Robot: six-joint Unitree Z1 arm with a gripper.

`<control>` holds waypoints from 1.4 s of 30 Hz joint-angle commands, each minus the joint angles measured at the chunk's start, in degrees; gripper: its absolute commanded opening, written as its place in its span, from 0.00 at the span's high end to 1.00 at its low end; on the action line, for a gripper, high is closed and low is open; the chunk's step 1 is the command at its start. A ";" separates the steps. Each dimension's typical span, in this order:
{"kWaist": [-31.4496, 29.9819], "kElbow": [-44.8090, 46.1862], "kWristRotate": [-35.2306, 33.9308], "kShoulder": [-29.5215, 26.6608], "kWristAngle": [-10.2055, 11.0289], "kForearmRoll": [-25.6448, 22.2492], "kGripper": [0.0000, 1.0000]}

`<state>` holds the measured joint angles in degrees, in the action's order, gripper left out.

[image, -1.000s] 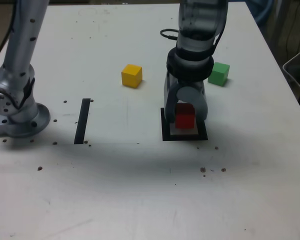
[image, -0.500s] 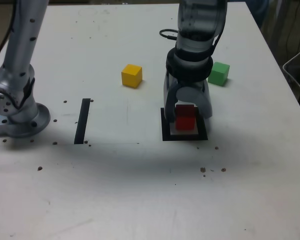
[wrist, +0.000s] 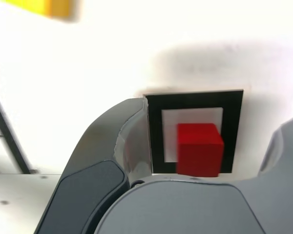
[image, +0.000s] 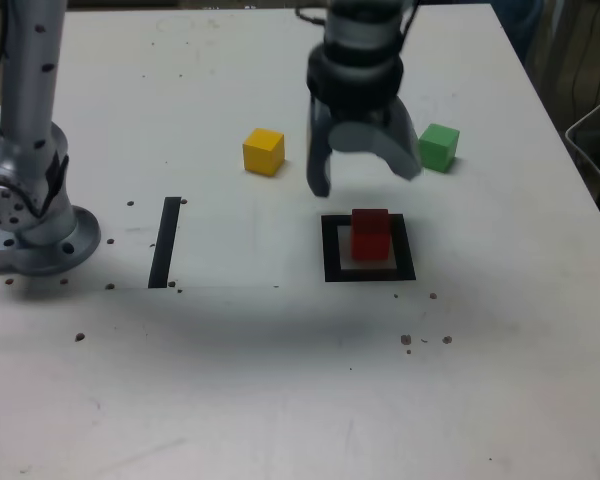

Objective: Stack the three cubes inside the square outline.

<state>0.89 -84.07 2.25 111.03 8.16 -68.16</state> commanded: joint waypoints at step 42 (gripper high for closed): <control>24.68 14.91 39.06 -2.53 5.19 4.45 0.02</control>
<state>25.45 -69.55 41.00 107.98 13.76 -64.27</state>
